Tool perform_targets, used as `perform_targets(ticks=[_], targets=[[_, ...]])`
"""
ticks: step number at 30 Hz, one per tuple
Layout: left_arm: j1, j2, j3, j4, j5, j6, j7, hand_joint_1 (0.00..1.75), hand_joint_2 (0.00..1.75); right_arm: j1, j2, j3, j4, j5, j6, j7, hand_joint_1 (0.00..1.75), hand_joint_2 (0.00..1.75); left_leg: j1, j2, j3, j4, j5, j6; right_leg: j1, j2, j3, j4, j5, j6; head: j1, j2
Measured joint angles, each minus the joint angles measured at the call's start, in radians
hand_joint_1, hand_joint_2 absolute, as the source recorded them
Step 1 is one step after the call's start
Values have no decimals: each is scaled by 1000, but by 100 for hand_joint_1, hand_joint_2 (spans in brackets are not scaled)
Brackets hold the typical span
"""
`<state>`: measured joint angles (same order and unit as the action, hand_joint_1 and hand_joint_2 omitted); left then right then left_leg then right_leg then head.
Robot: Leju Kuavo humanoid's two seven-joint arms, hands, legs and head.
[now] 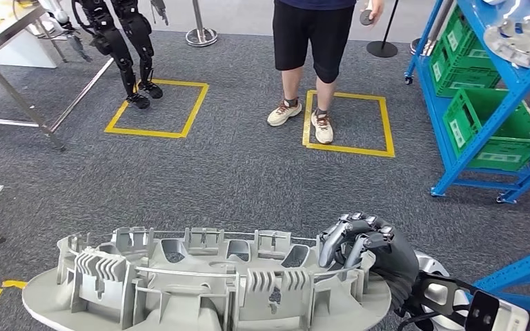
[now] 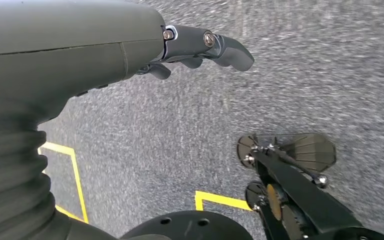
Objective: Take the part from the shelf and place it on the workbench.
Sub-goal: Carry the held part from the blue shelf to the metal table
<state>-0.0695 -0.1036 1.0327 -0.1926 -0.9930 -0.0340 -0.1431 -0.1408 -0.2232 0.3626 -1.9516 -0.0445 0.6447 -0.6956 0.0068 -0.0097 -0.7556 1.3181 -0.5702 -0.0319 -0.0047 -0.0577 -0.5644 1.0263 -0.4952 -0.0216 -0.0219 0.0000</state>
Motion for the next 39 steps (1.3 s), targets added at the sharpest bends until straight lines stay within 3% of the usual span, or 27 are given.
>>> perform_targets(ticks=[1,2,4,5,7,8,10,12,13,14,15,16,17,19,21,23,24,25,27,29,30,31,33,35,36,38,39], targets=[[1,0,0,0,-1,0,-1,0,175,0,0,0,0,-1,0,0,175,175,0,6,26,-46,28,0,0,-13,1,0,-1,2,0,0],[1,0,0,0,-2,0,-2,0,175,-1,0,0,0,-2,0,0,175,175,0,24,68,-120,61,2,1,-26,4,1,-4,5,0,0],[-2,-1,0,0,-2,0,-5,0,175,-5,0,0,0,-9,3,0,175,175,-5,65,136,-245,101,13,6,-48,9,3,-10,14,0,0],[-3,-1,0,0,-2,-1,-6,0,175,-8,-1,0,0,-14,6,0,175,175,-7,76,150,-273,106,20,9,-57,11,3,-13,20,1,0],[-2,-2,0,0,-1,-1,-9,0,175,-16,-1,0,3,-28,14,0,175,175,-11,59,149,-280,106,36,8,-75,16,1,-16,31,2,0],[-1,-2,0,0,-1,-2,-10,0,175,-22,-1,0,5,-34,18,0,175,175,-10,48,150,-283,108,42,6,-71,19,4,-19,38,2,0],[-1,-2,0,-1,0,-3,-12,0,175,-34,-1,0,12,-41,26,0,175,175,-5,26,153,-288,114,54,1,-21,2,51,-50,49,5,0],[-5,-2,0,-1,0,-4,-14,0,175,-40,-1,0,22,-46,29,0,175,175,-2,2,152,-289,117,61,-2,37,-58,174,-112,54,9,0],[-6,-2,0,-1,0,-5,-15,0,175,-41,-1,0,29,-49,30,0,175,175,-3,-12,151,-289,117,63,-2,47,-94,241,-137,55,10,0],[-6,-2,0,-1,1,-6,-15,0,175,-42,-2,0,36,-50,31,0,175,175,-3,-27,151,-288,117,63,-3,50,-120,284,-145,54,11,0],[-5,-2,0,-1,1,-7,-15,0,175,-45,-2,1,42,-52,32,1,175,175,-3,-42,150,-287,117,63,-3,52,-128,291,-132,53,11,0],[-4,-2,0,-1,2,-8,-15,0,175,-49,-2,1,48,-53,34,1,175,175,-3,-58,151,-285,118,62,-3,56,-117,256,-101,50,11,0],[-3,-2,0,-1,3,-9,-15,0,175,-55,-2,2,52,-55,36,1,175,175,-3,-73,151,-284,118,61,-3,68,-89,190,-59,46,12,0],[-4,-4,0,-1,5,-11,-17,0,175,-70,-2,3,60,-58,38,1,175,175,-3,-99,148,-280,120,55,-4,116,-33,57,-2,40,14,0],[-3,-4,0,-1,8,-13,-21,0,175,-84,-2,6,68,-63,39,0,175,175,-1,-120,139,-281,123,42,-1,138,-14,7,8,36,15,0],[0,-1,0,-1,10,-14,-24,0,175,-96,-2,9,77,-67,35,1,175,175,2,-138,132,-284,127,28,0,112,-13,1,13,26,15,0],[1,-1,0,-1,11,-16,-25,0,175,-100,-2,10,80,-69,33,1,175,175,0,-126,127,-276,122,23,-2,100,-10,-5,16,19,13,0],[1,0,0,-1,11,-18,-26,0,175,-103,-2,11,82,-70,30,1,175,175,-2,-101,114,-252,106,19,-4,85,-7,-11,19,13,10,0],[-2,-1,0,-1,11,-22,-28,0,175,-106,-2,12,86,-74,24,0,175,175,-4,-34,63,-142,43,12,-3,55,-3,-16,20,5,2,0],[-3,-1,0,-1,11,-24,-29,0,175,-107,-2,14,91,-75,20,0,175,175,0,-6,5,-22,-8,4,-1,23,-3,-15,17,4,1,0],[-2,-1,0,-1,11,-24,-30,0,175,-107,-2,16,94,-75,20,0,175,175,3,-2,-3,-3,-8,1,-2,8,-3,-15,16,4,1,0],[-1,-1,0,-1,11,-24,-30,0,175,-108,-2,17,97,-74,19,0,175,175,5,3,10,-25,12,-1,-2,-6,-2,-15,14,7,0,0],[0,-1,0,-1,12,-24,-31,0,175,-112,-2,21,101,-74,16,0,175,175,7,38,82,-158,72,-3,-2,-31,2,-11,9,15,0,0],[-2,-2,0,-1,12,-24,-33,0,175,-119,-2,24,104,-73,10,0,175,175,6,73,137,-261,106,9,3,-51,5,-5,-1,27,1,0],[-3,-3,0,-1,13,-24,-34,0,175,-122,-3,25,105,-74,8,0,175,175,4,79,144,-276,108,17,6,-60,7,-3,-4,33,2,0],[-1,-3,1,-1,14,-24,-35,0,175,-125,-3,27,106,-74,7,0,175,175,3,55,143,-277,109,34,4,-76,15,-4,-9,44,6,0],[0,-4,1,-1,14,-24,-36,0,175,-126,-3,28,106,-74,8,0,175,175,4,43,144,-278,110,40,1,-64,16,2,-16,51,7,0]])
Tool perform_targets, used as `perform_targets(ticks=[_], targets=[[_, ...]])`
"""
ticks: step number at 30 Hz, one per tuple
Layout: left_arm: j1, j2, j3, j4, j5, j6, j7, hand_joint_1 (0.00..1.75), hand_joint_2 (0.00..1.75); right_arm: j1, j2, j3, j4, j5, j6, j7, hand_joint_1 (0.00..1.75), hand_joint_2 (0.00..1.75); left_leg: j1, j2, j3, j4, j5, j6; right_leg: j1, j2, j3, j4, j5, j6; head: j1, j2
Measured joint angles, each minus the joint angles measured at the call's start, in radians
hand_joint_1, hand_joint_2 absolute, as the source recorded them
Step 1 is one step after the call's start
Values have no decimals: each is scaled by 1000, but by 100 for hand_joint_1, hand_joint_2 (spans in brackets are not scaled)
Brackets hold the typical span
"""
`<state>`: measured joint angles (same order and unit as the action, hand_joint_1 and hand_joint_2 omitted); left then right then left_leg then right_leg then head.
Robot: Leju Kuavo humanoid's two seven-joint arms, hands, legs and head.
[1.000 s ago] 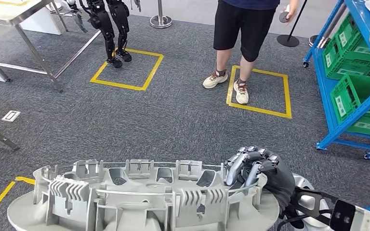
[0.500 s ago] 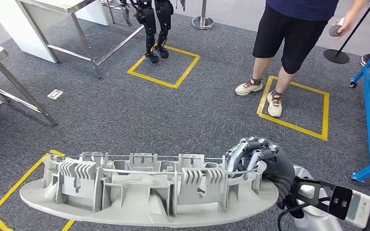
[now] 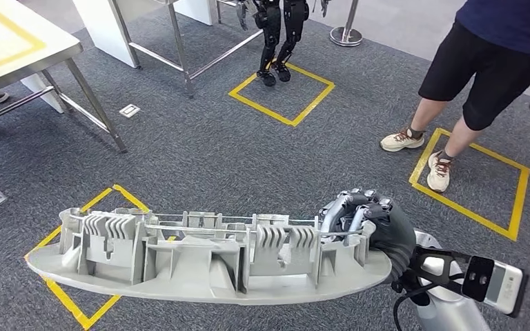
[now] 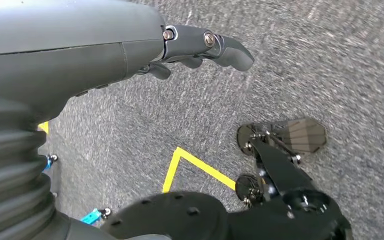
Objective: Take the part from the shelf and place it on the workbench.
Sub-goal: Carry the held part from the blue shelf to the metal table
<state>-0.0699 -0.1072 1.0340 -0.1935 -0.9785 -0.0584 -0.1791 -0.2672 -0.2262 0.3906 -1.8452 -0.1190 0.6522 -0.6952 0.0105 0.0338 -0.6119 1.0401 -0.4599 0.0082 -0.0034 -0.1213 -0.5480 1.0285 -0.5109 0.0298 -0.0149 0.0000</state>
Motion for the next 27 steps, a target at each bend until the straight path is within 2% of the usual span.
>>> perform_targets(ticks=[2,3,4,5,6,7,8,9,10,11,12,13,14,15,17,18,19,20,21,22,23,24,26,27], targets=[[-1,0,0,0,1,0,-2,0,175,-2,0,1,1,-1,0,0,175,175,5,-22,3,-3,3,12,-6,58,-24,63,-41,11,4,0],[-3,-1,0,0,2,0,-3,0,175,-3,0,2,2,-1,0,0,175,175,5,-33,2,-3,3,15,-7,91,-54,125,-73,14,7,0],[-4,0,0,0,3,0,-4,0,175,-2,0,3,4,-1,0,0,175,175,4,-46,1,-3,3,17,-7,107,-91,197,-103,15,9,0],[-5,0,0,-1,3,0,-4,0,175,-2,-1,4,6,-1,0,0,175,175,3,-59,0,-2,4,18,-7,113,-123,256,-122,14,10,0],[-5,0,0,-1,3,0,-5,0,175,-1,-1,5,9,-1,0,0,175,175,2,-74,0,-2,4,19,-7,115,-143,285,-121,13,10,0],[-4,0,0,0,3,0,-5,0,175,-1,-1,6,11,0,0,0,175,175,2,-89,1,-1,4,18,-7,117,-143,273,-100,9,11,0],[-4,-1,0,0,3,0,-5,0,175,-1,-1,8,13,0,0,1,175,175,2,-104,1,0,5,18,-7,123,-123,223,-63,5,11,0],[-3,-2,0,0,3,-1,-5,0,175,-1,-2,9,14,0,0,0,175,175,3,-118,2,0,5,16,-6,143,-91,149,-22,-1,13,0],[-3,-4,1,0,3,-1,-6,0,175,-1,-3,10,14,-1,0,0,175,175,2,-130,0,1,7,13,-6,168,-61,80,6,-6,13,0],[-4,-5,1,0,3,-3,-6,0,175,-1,-3,10,14,-2,0,0,175,175,3,-142,-3,1,8,7,-5,188,-39,29,23,-9,14,0],[-3,-6,1,0,3,-4,-7,0,175,-1,-4,11,14,-4,0,0,175,175,5,-153,-7,0,11,1,-4,201,-29,2,28,-11,14,0],[-2,-7,1,0,3,-5,-8,0,175,-1,-6,11,14,-6,0,-1,175,175,7,-164,-10,-2,13,-7,-1,198,-28,-3,26,-13,14,0],[0,-6,1,0,3,-5,-9,0,175,-1,-6,11,14,-7,0,0,175,175,9,-173,-13,-6,16,-15,-1,186,-26,-7,28,-17,15,0],[2,-6,1,0,3,-6,-9,0,175,-1,-7,12,14,-8,0,0,175,175,10,-166,-15,-4,15,-21,-2,175,-23,-12,32,-22,15,0],[1,-5,2,0,3,-6,-9,0,175,0,-8,12,14,-9,0,-1,175,175,6,-112,-38,41,-15,-28,-6,148,-16,-25,38,-34,10,0],[0,-5,2,0,3,-6,-9,0,175,0,-8,12,14,-9,0,-1,175,175,6,-78,-63,95,-45,-30,-5,133,-14,-27,38,-38,7,0],[-2,-5,2,0,3,-6,-9,0,175,1,-8,12,14,-9,0,-1,175,175,6,-58,-95,161,-79,-34,-4,118,-14,-27,37,-41,4,0],[-3,-5,2,0,3,-6,-9,0,175,2,-8,12,14,-9,0,-1,175,175,7,-50,-124,224,-105,-38,-4,103,-15,-26,36,-42,4,0],[-2,-5,2,0,3,-6,-9,0,175,4,-8,13,14,-9,0,0,175,175,8,-46,-141,261,-114,-41,-4,88,-15,-25,34,-42,4,0],[-1,-4,2,0,3,-6,-9,0,175,4,-9,13,15,-9,0,0,175,175,9,-43,-138,260,-104,-44,-4,73,-14,-24,32,-40,3,0],[0,-2,2,0,3,-6,-9,0,175,5,-9,13,15,-9,0,0,175,175,10,-37,-114,219,-78,-46,-5,60,-13,-22,30,-37,3,0],[1,0,2,0,3,-6,-9,0,175,5,-9,13,15,-9,0,0,175,175,10,-22,-74,148,-45,-46,-5,47,-12,-19,27,-33,2,0],[-1,0,2,0,3,-6,-9,0,175,4,-9,13,15,-9,0,0,175,175,8,18,-11,34,-9,-37,0,27,-10,-12,19,-22,1,0],[-1,0,2,0,3,-6,-9,0,175,4,-9,13,15,-9,0,0,175,175,7,29,1,9,-4,-29,3,18,-8,-9,16,-16,2,0]])
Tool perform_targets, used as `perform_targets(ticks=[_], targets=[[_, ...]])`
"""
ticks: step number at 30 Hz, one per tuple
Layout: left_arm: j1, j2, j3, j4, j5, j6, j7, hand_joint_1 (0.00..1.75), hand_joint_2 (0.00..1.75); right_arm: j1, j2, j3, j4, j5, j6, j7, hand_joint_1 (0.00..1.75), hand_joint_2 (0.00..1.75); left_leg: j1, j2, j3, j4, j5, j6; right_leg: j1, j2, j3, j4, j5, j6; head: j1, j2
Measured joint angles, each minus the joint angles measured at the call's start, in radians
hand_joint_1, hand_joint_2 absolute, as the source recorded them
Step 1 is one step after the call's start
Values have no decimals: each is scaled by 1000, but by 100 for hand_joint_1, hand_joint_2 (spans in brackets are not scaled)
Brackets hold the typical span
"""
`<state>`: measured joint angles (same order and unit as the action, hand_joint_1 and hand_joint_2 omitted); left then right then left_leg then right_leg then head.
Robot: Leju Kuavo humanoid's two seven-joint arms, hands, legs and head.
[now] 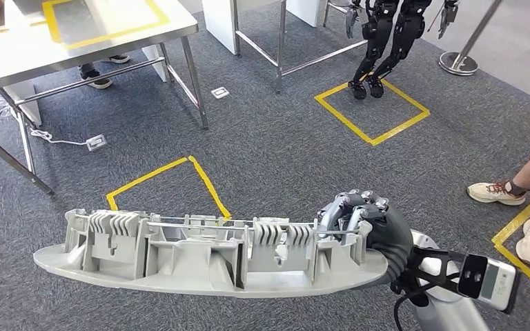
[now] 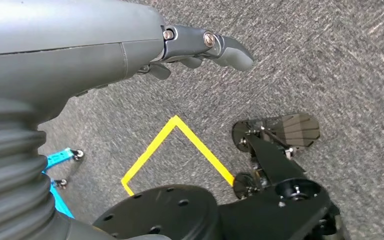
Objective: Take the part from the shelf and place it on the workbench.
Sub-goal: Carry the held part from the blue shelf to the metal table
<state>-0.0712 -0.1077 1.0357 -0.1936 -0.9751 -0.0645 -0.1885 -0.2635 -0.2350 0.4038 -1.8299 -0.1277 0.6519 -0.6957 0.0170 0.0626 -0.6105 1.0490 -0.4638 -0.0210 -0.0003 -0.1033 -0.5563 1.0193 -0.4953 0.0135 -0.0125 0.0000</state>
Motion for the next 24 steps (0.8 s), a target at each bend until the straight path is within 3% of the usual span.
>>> perform_targets(ticks=[3,5,7,9,10,11,12,14,16,18,19,21,22,24], targets=[[1,-1,1,0,0,0,-1,0,175,-4,0,0,0,0,1,0,175,175,0,-25,-4,-4,1,22,0,-16,8,2,-7,18,4,0],[0,-1,1,0,0,-1,-2,0,175,-8,0,0,0,-3,4,0,175,175,4,-46,-4,-7,5,35,-7,26,-5,42,-38,30,6,0],[-2,-2,1,0,0,-3,-3,0,175,-10,0,0,2,-6,8,0,175,175,5,-68,-7,-7,9,42,-10,80,-61,160,-101,36,10,0],[-3,-2,2,0,1,-6,-4,0,175,-10,0,0,6,-8,14,0,175,175,3,-94,-10,-7,11,44,-10,95,-121,276,-140,35,12,0],[-2,-2,4,0,2,-7,-4,0,175,-9,0,0,7,-7,16,0,175,175,2,-108,-11,-6,12,44,-9,96,-130,288,-133,33,13,0],[-1,-2,6,0,2,-8,-4,0,175,-8,-1,0,8,-6,17,0,175,175,1,-123,-11,-6,13,43,-9,100,-119,259,-106,29,14,0],[-1,-3,7,0,2,-9,-4,0,175,-7,-1,0,9,-3,17,0,175,175,1,-137,-11,-6,15,41,-9,111,-90,196,-68,23,15,0],[0,-5,8,0,1,-11,-8,0,175,-6,-1,0,9,2,17,0,175,175,2,-163,-13,-6,19,34,-8,156,-28,59,-14,11,16,0],[0,-7,8,0,-2,-17,-15,0,175,-4,0,-1,8,7,16,-1,175,175,4,-183,-18,-7,24,22,-3,176,-4,4,-4,5,16,0],[2,-5,8,0,-3,-23,-20,0,175,-3,0,-1,8,11,15,0,175,175,6,-197,-22,-12,29,8,-2,155,-2,-2,2,-1,17,0],[4,-5,8,0,-4,-26,-22,0,175,-2,0,-1,7,12,15,0,175,175,4,-185,-27,-6,26,4,-4,145,-1,-8,6,-8,16,0],[3,-4,8,0,-4,-31,-23,0,175,2,1,-2,5,14,16,0,175,175,0,-132,-59,56,-15,0,-9,118,2,-19,13,-20,8,0],[1,-4,8,1,-4,-33,-24,0,175,4,1,-2,4,14,16,-1,175,175,-2,-102,-85,115,-49,-2,-8,104,3,-20,13,-23,4,0],[-2,-4,8,1,-4,-34,-24,0,175,6,1,-3,3,13,19,0,175,175,-1,-78,-137,237,-106,-8,-6,74,1,-18,12,-25,0,0]])
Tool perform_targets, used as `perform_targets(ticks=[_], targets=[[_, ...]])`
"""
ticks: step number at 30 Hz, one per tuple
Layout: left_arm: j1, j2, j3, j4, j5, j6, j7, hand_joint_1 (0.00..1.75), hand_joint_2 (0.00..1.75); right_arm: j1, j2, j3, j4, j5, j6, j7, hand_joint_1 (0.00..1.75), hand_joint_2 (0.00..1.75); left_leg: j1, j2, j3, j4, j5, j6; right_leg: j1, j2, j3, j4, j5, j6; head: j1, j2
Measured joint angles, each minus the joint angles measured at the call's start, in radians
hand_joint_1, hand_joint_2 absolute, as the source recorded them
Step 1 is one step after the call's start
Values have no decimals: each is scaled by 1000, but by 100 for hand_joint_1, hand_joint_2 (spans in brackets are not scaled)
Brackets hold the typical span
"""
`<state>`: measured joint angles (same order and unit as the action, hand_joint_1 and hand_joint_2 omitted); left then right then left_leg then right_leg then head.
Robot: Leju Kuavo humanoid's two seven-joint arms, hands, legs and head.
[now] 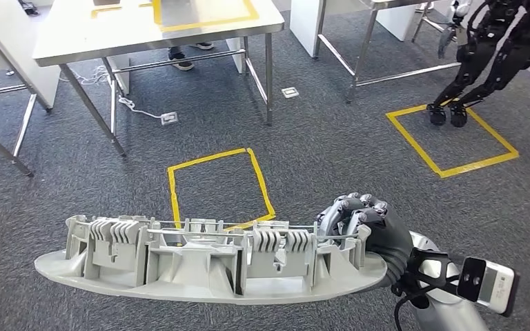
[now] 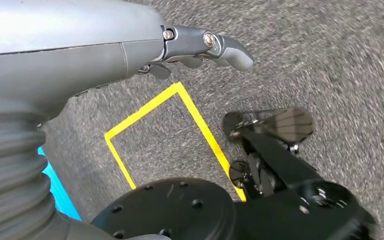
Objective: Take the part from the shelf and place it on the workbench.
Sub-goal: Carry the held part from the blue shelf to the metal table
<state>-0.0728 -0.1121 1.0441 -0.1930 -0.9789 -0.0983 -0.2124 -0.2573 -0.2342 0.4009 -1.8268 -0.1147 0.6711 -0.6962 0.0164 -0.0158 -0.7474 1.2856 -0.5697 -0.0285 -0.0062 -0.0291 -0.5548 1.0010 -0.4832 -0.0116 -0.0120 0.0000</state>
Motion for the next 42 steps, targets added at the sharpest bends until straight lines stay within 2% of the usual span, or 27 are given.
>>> perform_targets(ticks=[1,2,3,4,5,6,7,9,10,12,13,14,15,16,17,18,20,21,22,26,30,35,36,39,40,41,42], targets=[[0,0,0,0,0,0,0,0,175,0,0,0,0,0,2,1,175,175,0,4,-7,25,-5,-2,0,-15,0,1,-1,1,0,0],[1,1,0,0,0,0,0,0,175,0,0,0,0,-2,3,1,175,175,0,8,6,10,9,-3,0,-29,0,3,-3,2,-1,0],[1,2,0,-1,0,0,-1,0,175,-1,0,0,0,-3,4,1,175,175,0,18,40,-45,37,-4,0,-43,1,5,-6,5,-1,0],[1,3,0,-1,0,0,-2,0,175,-4,0,0,0,-5,5,1,175,175,-1,39,82,-118,64,-2,1,-56,2,9,-9,9,-2,0],[0,4,0,-1,0,0,-4,0,175,-6,0,-1,0,-6,5,0,175,175,-2,60,117,-181,83,3,3,-67,3,13,-14,15,-2,0],[-1,4,0,-1,0,0,-6,0,175,-8,0,-1,0,-6,4,0,175,175,-3,75,139,-223,93,10,6,-77,4,17,-18,20,-2,0],[-2,4,0,-1,-1,0,-8,0,175,-10,0,-2,0,-6,4,0,175,175,-5,81,146,-240,93,18,9,-86,5,19,-20,25,-1,0],[-1,3,0,-1,-3,0,-13,0,175,-12,0,-3,0,-6,2,0,175,175,-6,58,143,-239,96,33,11,-104,8,18,-23,35,1,0],[0,4,0,-1,-3,0,-16,0,175,-13,0,-3,0,-5,0,1,175,175,-5,46,142,-240,98,39,9,-99,9,23,-28,41,2,0],[-1,4,0,-1,-5,0,-21,0,175,-16,0,-3,0,-4,-4,1,175,175,0,26,141,-243,103,49,2,-50,-12,77,-66,52,5,0],[-2,4,0,-1,-6,-1,-24,0,175,-16,0,-3,0,-7,-5,1,175,175,1,18,139,-243,104,53,-1,-16,-39,135,-97,56,7,0],[-4,5,0,-1,-8,-2,-27,0,175,-15,0,-3,0,-12,-7,0,175,175,1,9,138,-243,105,56,-3,6,-73,204,-128,58,9,0],[-5,5,0,-1,-9,-3,-30,0,175,-13,0,-3,0,-17,-8,0,175,175,0,1,137,-243,105,58,-3,17,-105,265,-149,60,11,0],[-5,5,0,-1,-11,-5,-32,0,175,-11,0,-3,0,-22,-10,0,175,175,0,-8,137,-243,105,59,-3,21,-125,298,-152,59,12,0],[-4,5,0,-1,-13,-7,-34,0,175,-9,0,-3,0,-26,-12,0,175,175,0,-16,138,-242,105,59,-3,22,-128,294,-135,57,13,0],[-4,5,0,-1,-14,-9,-35,0,175,-7,0,-3,0,-28,-14,0,175,175,0,-22,139,-242,105,58,-3,22,-112,251,-102,54,14,0],[-3,5,0,-1,-15,-10,-38,0,175,-7,0,-4,-2,-29,-17,0,175,175,-2,-33,139,-240,105,54,0,30,-53,115,-32,43,16,0],[-4,5,0,-1,-15,-11,-39,0,175,-8,2,-5,-2,-29,-18,0,175,175,-3,-36,138,-240,106,49,2,34,-30,62,-13,39,16,0],[-4,5,0,-1,-15,-11,-41,0,175,-8,3,-6,-4,-29,-19,0,175,175,-4,-38,135,-239,107,44,4,37,-19,31,-5,36,17,0],[-2,8,0,-1,-16,-11,-47,0,175,-3,14,-7,-10,-21,-19,0,175,175,-3,-37,135,-244,108,39,5,39,-19,16,-1,39,15,0],[-2,7,0,0,-17,-12,-50,0,175,-3,21,-7,-11,-18,-19,0,175,175,-1,-36,139,-254,114,28,8,39,-19,16,0,30,14,0],[-2,7,0,0,-18,-14,-52,0,175,-2,24,-10,-11,-18,-18,0,175,175,0,-36,141,-258,118,22,9,39,-20,17,1,25,14,0],[-2,7,0,0,-20,-15,-53,0,175,-2,24,-11,-11,-18,-18,0,175,175,-1,-36,141,-258,118,22,8,39,-20,16,2,26,14,0],[-2,7,0,-1,-26,-18,-54,0,175,-1,25,-15,-15,-18,-18,0,175,175,0,-35,149,-274,124,34,6,38,-15,9,6,33,13,0],[-2,7,0,-1,-28,-18,-54,0,175,-1,25,-15,-17,-18,-18,0,175,175,4,-34,156,-288,131,39,7,37,-17,18,-1,37,14,0],[-2,5,0,0,-29,-19,-54,0,175,0,25,-16,-19,-18,-18,0,175,175,8,-33,163,-300,138,41,8,37,-27,45,-19,40,15,0],[-2,4,0,0,-30,-19,-54,0,175,0,25,-16,-20,-19,-18,-1,175,175,13,-32,167,-307,143,42,5,36,-47,92,-47,44,16,0]])
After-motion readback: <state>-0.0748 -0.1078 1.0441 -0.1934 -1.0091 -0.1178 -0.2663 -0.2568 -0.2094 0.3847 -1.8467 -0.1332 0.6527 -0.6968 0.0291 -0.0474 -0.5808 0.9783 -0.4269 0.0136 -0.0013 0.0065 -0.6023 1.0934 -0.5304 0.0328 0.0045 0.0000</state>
